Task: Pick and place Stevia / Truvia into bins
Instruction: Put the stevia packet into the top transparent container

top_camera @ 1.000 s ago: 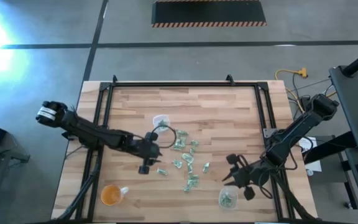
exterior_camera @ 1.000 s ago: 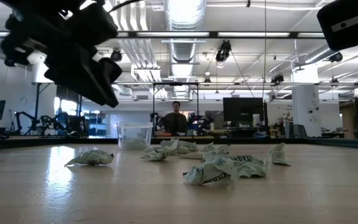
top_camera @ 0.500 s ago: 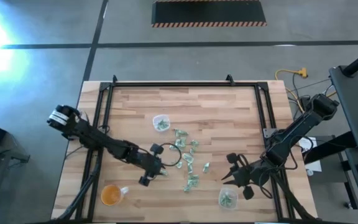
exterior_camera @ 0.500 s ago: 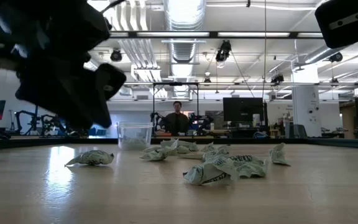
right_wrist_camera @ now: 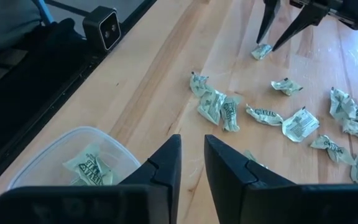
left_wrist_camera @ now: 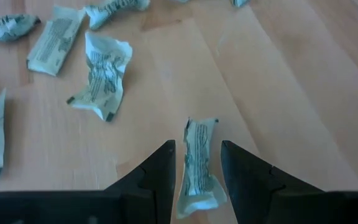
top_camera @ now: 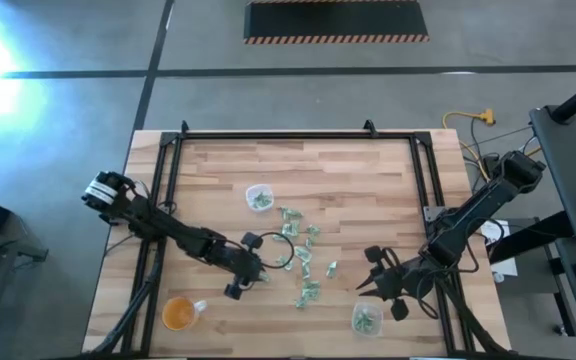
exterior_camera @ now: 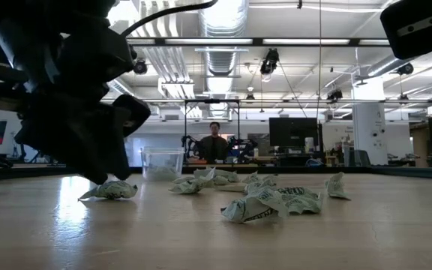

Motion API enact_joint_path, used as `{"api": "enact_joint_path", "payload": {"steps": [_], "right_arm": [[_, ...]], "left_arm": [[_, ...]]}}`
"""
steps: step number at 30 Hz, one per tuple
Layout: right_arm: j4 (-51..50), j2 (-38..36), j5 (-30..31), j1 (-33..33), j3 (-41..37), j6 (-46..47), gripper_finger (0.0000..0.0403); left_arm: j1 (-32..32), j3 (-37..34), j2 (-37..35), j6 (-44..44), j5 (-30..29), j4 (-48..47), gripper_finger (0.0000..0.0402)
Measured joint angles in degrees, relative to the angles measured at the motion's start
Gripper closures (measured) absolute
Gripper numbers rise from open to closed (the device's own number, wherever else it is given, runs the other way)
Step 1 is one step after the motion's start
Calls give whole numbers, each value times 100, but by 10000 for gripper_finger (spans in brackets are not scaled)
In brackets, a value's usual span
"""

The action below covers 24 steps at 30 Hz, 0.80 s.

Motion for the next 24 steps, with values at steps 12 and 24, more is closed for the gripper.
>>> {"api": "enact_joint_path", "payload": {"steps": [12, 24], "right_arm": [[2, 0, -9, 0, -4, 0, 341], [2, 2, -11, 0, -7, -2, 346]], "left_arm": [[2, -71, 15, -125, -24, -7, 294], [9, -73, 20, -128, -24, -150, 394]]}}
